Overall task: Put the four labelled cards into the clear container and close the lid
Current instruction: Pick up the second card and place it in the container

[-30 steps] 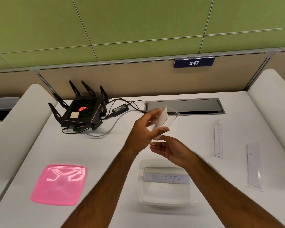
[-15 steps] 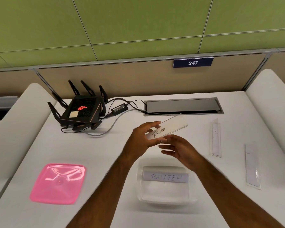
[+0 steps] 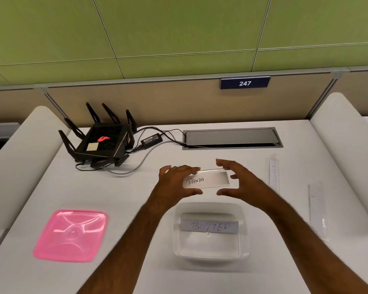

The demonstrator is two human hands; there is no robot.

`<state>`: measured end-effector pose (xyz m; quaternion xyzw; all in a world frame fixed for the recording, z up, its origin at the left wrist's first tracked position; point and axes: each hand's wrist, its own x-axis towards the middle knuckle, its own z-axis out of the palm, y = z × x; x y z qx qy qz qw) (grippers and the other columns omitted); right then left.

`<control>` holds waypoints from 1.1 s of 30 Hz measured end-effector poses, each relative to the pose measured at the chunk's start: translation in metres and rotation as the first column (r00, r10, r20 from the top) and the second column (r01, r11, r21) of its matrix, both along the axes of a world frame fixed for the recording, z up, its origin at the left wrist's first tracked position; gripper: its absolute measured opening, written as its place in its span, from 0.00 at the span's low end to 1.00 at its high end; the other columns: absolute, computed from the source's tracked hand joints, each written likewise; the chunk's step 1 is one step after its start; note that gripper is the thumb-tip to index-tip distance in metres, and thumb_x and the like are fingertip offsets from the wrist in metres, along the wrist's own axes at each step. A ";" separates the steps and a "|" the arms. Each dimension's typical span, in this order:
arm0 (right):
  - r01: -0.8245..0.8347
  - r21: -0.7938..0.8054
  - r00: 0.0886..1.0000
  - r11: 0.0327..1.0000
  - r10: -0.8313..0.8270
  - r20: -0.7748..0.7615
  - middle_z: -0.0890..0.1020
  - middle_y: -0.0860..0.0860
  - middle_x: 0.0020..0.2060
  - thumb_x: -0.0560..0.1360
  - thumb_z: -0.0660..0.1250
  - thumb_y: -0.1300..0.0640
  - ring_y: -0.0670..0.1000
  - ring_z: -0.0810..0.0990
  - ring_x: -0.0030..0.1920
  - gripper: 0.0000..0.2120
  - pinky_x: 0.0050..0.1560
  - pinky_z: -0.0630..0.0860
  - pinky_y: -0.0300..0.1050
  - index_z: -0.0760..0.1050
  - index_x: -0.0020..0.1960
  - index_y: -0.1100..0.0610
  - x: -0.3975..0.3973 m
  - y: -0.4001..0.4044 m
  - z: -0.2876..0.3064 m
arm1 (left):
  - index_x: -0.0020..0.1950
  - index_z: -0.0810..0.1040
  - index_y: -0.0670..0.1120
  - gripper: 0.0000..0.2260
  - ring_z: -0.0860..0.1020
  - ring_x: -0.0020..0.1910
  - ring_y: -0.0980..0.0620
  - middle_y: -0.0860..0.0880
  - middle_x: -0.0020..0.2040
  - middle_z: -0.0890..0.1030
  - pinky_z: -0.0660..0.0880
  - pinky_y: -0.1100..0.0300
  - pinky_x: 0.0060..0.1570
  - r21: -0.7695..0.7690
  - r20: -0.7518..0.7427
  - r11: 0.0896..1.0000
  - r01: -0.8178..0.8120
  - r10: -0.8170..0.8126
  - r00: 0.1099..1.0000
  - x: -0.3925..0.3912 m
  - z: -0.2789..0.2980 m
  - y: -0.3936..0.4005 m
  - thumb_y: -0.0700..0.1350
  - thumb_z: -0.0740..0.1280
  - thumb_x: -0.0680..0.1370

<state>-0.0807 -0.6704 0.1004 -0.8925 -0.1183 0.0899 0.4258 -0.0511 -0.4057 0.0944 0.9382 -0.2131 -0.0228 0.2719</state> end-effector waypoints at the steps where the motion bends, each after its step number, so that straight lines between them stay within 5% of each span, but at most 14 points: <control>1: -0.001 -0.037 1.000 0.999 0.002 0.009 0.67 0.31 0.67 0.70 0.79 0.46 0.39 0.70 0.63 0.39 0.55 0.67 0.24 0.61 0.74 0.36 -0.001 0.000 -0.002 | 0.70 0.73 0.59 0.32 0.76 0.62 0.57 0.58 0.66 0.78 0.55 0.50 0.74 0.005 0.002 1.000 0.004 -0.004 1.000 -0.002 0.000 0.000 0.66 0.73 0.68; 6: 0.004 -0.102 0.999 0.995 0.001 0.053 0.68 0.32 0.63 0.72 0.76 0.44 0.42 0.74 0.58 0.32 0.45 0.71 0.22 0.65 0.70 0.36 -0.005 0.000 -0.013 | 0.70 0.73 0.58 0.32 0.75 0.63 0.57 0.57 0.66 0.78 0.55 0.51 0.73 0.029 0.017 0.999 0.016 -0.016 1.000 -0.010 0.001 0.002 0.66 0.73 0.69; 10: -0.002 -0.091 0.997 0.996 0.010 0.079 0.70 0.32 0.62 0.72 0.76 0.46 0.42 0.75 0.59 0.29 0.51 0.69 0.20 0.67 0.69 0.38 -0.013 -0.004 -0.015 | 0.73 0.70 0.57 0.33 0.72 0.66 0.55 0.57 0.68 0.76 0.53 0.53 0.75 0.080 0.007 0.995 0.058 -0.059 0.998 -0.015 0.000 0.005 0.65 0.73 0.71; 15: 0.008 -0.141 0.990 0.990 0.012 0.142 0.70 0.34 0.65 0.75 0.74 0.47 0.43 0.72 0.64 0.29 0.60 0.68 0.30 0.68 0.73 0.44 -0.021 -0.018 -0.018 | 0.74 0.70 0.55 0.32 0.70 0.67 0.52 0.55 0.69 0.75 0.54 0.59 0.70 0.096 0.041 0.993 0.075 -0.079 0.996 -0.016 -0.002 0.021 0.61 0.73 0.72; 21: 0.045 -0.115 0.987 0.992 -0.026 0.160 0.69 0.34 0.65 0.73 0.74 0.47 0.44 0.74 0.64 0.30 0.61 0.74 0.38 0.66 0.72 0.40 -0.031 -0.034 -0.023 | 0.72 0.73 0.54 0.32 0.70 0.68 0.52 0.54 0.67 0.77 0.59 0.54 0.69 0.057 0.080 0.998 0.013 -0.018 0.997 -0.019 -0.001 0.037 0.62 0.73 0.71; 27: 0.080 -0.092 0.986 0.992 -0.065 0.155 0.69 0.34 0.66 0.73 0.74 0.46 0.44 0.73 0.65 0.30 0.59 0.72 0.33 0.66 0.72 0.37 -0.040 -0.045 -0.023 | 0.72 0.73 0.55 0.31 0.70 0.69 0.52 0.55 0.68 0.76 0.60 0.53 0.70 0.023 0.088 1.000 0.004 -0.006 0.996 -0.024 -0.001 0.037 0.63 0.73 0.72; 33: 0.080 -0.099 0.984 0.992 -0.063 0.164 0.70 0.40 0.70 0.74 0.73 0.47 0.46 0.72 0.68 0.30 0.66 0.76 0.46 0.68 0.74 0.44 -0.045 -0.048 -0.023 | 0.73 0.72 0.55 0.31 0.69 0.69 0.53 0.55 0.69 0.76 0.59 0.53 0.69 0.039 0.076 0.999 0.001 -0.004 0.997 -0.027 -0.001 0.033 0.64 0.72 0.72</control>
